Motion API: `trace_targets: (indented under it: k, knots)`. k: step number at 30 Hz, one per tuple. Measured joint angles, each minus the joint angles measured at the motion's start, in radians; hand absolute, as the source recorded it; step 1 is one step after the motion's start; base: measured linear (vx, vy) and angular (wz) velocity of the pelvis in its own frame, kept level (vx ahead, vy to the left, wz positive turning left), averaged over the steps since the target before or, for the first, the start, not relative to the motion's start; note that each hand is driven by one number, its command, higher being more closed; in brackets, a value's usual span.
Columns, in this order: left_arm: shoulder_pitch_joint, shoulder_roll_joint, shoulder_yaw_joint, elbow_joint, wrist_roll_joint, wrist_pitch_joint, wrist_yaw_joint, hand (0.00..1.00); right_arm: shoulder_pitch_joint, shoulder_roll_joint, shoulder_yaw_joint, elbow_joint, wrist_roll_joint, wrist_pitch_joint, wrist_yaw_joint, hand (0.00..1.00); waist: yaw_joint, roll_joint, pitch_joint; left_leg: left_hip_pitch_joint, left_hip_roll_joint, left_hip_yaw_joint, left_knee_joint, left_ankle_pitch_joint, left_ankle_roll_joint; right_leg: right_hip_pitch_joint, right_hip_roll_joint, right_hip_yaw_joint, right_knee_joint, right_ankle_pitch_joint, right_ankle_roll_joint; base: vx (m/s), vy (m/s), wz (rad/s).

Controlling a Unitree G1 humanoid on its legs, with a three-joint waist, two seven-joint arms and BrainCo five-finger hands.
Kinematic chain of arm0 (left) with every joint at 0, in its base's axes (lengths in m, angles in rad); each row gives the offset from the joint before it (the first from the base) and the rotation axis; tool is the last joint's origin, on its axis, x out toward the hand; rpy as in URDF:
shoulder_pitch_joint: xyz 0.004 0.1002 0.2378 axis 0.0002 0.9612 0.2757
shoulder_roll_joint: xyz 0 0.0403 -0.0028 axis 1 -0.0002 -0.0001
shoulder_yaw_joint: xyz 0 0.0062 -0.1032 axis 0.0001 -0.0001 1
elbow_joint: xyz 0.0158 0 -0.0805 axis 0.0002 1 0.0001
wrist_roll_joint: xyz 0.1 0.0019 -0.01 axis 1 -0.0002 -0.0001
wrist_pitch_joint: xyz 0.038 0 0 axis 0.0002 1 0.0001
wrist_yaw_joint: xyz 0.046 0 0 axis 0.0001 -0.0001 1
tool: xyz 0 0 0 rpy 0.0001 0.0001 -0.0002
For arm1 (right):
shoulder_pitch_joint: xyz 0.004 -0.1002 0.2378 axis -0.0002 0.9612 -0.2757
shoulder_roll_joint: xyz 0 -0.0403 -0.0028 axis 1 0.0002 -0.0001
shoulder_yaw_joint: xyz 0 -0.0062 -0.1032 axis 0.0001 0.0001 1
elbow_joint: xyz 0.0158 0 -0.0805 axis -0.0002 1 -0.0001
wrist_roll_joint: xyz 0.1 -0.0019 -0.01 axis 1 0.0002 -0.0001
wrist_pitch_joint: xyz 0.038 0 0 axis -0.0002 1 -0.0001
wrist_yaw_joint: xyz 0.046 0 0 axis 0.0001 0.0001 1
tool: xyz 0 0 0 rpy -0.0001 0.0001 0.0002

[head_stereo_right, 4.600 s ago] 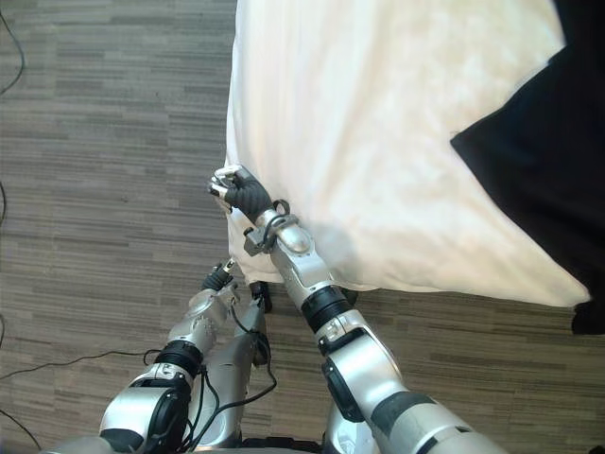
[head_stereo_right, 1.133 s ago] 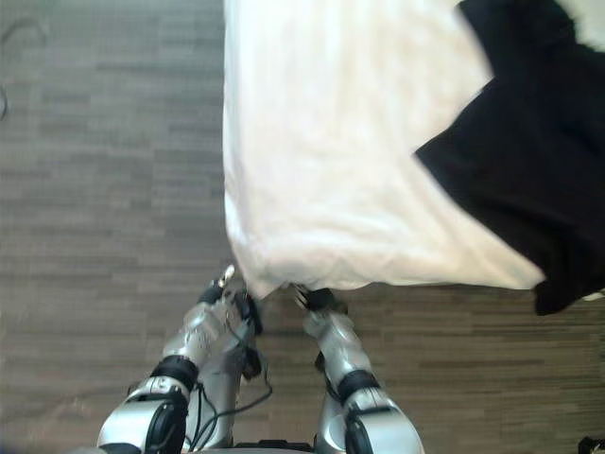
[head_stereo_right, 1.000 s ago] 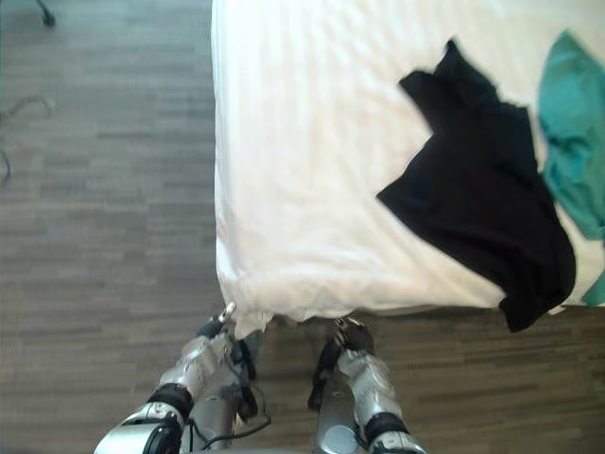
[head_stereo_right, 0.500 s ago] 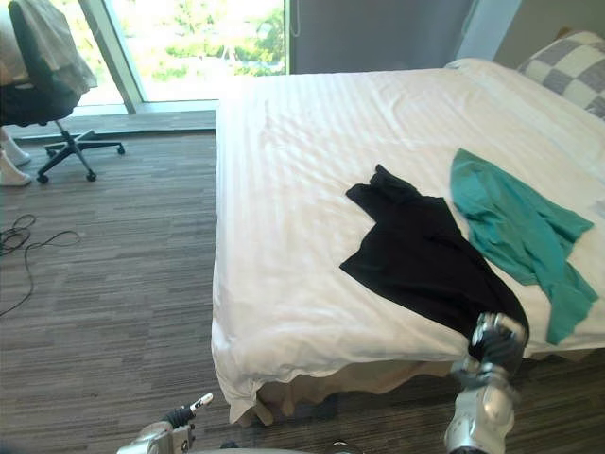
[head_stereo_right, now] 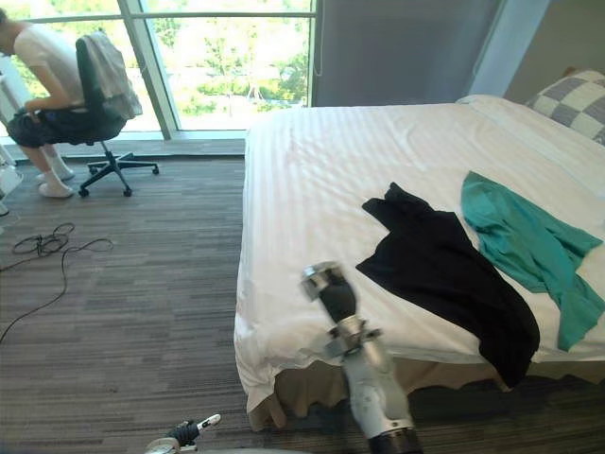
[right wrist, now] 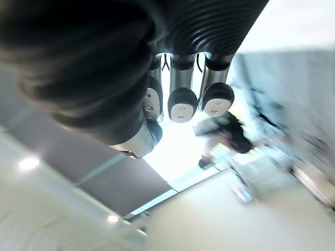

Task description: Tidy the bed and pick cloth on bed and put in laundry

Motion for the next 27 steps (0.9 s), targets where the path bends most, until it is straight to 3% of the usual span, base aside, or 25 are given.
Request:
trace_targets:
  k: [2,3,4,5,6,7,8,10,12,14,18,20,23,25,27]
  knots:
    - [-0.061,-0.001,-0.061,0.001,-0.012,0.003,0.023,0.00,-0.125,0.021,0.055,0.072,0.003,0.002,-0.034,1.00,0.003,0.015,0.044,-0.091,-0.008,-0.004,0.000,0.000,0.000,-0.100,-0.009,0.006,0.023,0.005,-0.002,-0.02,0.058,0.12]
    - [-0.127,-0.004,-0.089,0.004,-0.047,0.004,0.037,0.00,-0.250,0.050,0.052,0.125,0.002,-0.010,-0.079,1.00,0.000,0.030,0.124,-0.143,-0.014,-0.011,0.001,0.001,-0.001,-0.166,-0.017,0.009,0.049,0.007,-0.005,-0.06,0.039,0.22]
    - [-0.167,-0.005,-0.094,0.004,-0.074,0.003,0.043,0.00,-0.317,0.063,0.044,0.157,0.000,-0.023,-0.113,1.00,-0.004,0.029,0.161,-0.176,-0.017,-0.014,0.001,0.002,-0.003,-0.203,-0.021,0.013,0.063,0.008,-0.006,-0.12,0.047,0.28]
    - [-0.254,-0.018,-0.094,0.002,-0.119,0.000,0.060,0.00,-0.457,0.085,0.013,0.231,-0.002,-0.045,-0.169,1.00,-0.002,0.052,0.249,-0.242,-0.023,-0.018,0.004,0.005,-0.007,-0.282,-0.030,0.023,0.087,0.011,-0.008,-0.15,0.040,0.20]
    - [-0.335,-0.033,-0.090,-0.004,-0.159,-0.006,0.076,0.00,-0.587,0.094,-0.026,0.311,-0.005,-0.060,-0.226,1.00,0.000,0.074,0.333,-0.299,-0.025,-0.020,0.007,0.028,-0.010,-0.336,-0.032,0.028,0.094,0.041,-0.012,-0.14,0.027,0.14]
    - [-0.366,-0.037,-0.090,-0.005,-0.169,-0.007,0.081,0.00,-0.641,0.093,-0.047,0.345,-0.009,-0.064,-0.250,1.00,0.001,0.084,0.371,-0.322,-0.023,-0.020,0.007,0.059,-0.009,-0.358,-0.031,0.029,0.093,0.069,-0.017,-0.14,0.010,0.06]
    - [-0.451,-0.046,-0.082,-0.007,-0.197,-0.015,0.105,0.00,-0.740,0.079,-0.102,0.402,-0.020,-0.088,-0.320,1.00,0.001,0.094,0.441,-0.397,-0.016,-0.014,0.007,0.137,0.010,-0.425,-0.023,0.040,0.077,0.152,-0.024,-0.10,-0.001,0.00]
    - [-0.490,-0.051,-0.073,-0.018,-0.199,-0.024,0.116,0.00,-0.774,0.059,-0.098,0.385,-0.045,-0.102,-0.321,1.00,0.005,0.090,0.458,-0.453,-0.013,-0.008,0.007,0.142,0.011,-0.472,-0.015,0.047,0.057,0.175,-0.028,-0.04,0.001,-0.08]
    - [-0.525,-0.079,-0.031,-0.053,-0.217,-0.038,0.139,0.00,-0.828,0.094,-0.099,0.339,-0.102,-0.125,-0.372,1.00,0.007,0.091,0.471,-0.506,-0.008,0.020,0.008,0.183,0.046,-0.523,-0.008,0.056,0.032,0.209,-0.023,0.04,0.017,-0.16]
    - [-0.526,-0.099,-0.003,-0.090,-0.227,-0.044,0.151,0.00,-0.831,0.095,-0.102,0.305,-0.111,-0.124,-0.389,1.00,0.008,0.090,0.472,-0.518,-0.007,0.029,0.008,0.182,0.054,-0.542,-0.008,0.063,0.037,0.209,-0.023,0.03,0.018,-0.10]
    - [-0.537,-0.115,0.063,-0.223,-0.227,-0.022,0.157,0.00,-0.744,0.095,-0.159,0.043,-0.017,-0.123,-0.392,1.00,0.007,0.079,0.476,-0.586,0.010,0.041,0.060,0.152,0.106,-0.624,-0.005,0.073,0.099,0.185,-0.031,0.01,0.009,-0.05]
    - [-0.536,-0.105,0.102,-0.238,-0.226,0.002,0.155,0.00,-0.709,0.096,-0.240,-0.056,0.057,-0.125,-0.391,1.00,0.004,0.058,0.475,-0.599,0.017,0.061,0.099,0.133,0.129,-0.635,-0.008,0.081,0.103,0.183,-0.034,-0.02,0.007,-0.16]
    - [-0.531,-0.038,0.168,-0.239,-0.226,0.029,0.132,0.00,-0.667,0.094,-0.496,-0.119,0.213,-0.196,-0.380,1.00,-0.020,-0.010,0.472,-0.609,0.032,0.092,0.181,0.079,0.147,-0.630,-0.018,0.096,0.102,0.184,-0.035,-0.05,0.025,-0.30]
    - [-0.531,0.000,0.203,-0.239,-0.222,0.035,0.091,0.00,-0.593,0.011,-0.717,-0.073,0.318,-0.246,-0.354,1.00,-0.026,-0.055,0.461,-0.611,0.042,0.119,0.218,0.052,0.148,-0.630,-0.024,0.106,0.098,0.183,-0.036,-0.06,0.026,-0.30]
    - [-0.529,0.020,0.204,-0.238,-0.220,0.035,0.064,0.00,-0.513,-0.077,-0.821,0.004,0.371,-0.262,-0.334,1.00,-0.029,-0.065,0.455,-0.608,0.045,0.131,0.220,0.048,0.146,-0.626,-0.026,0.106,0.098,0.173,-0.051,-0.04,0.019,-0.23]
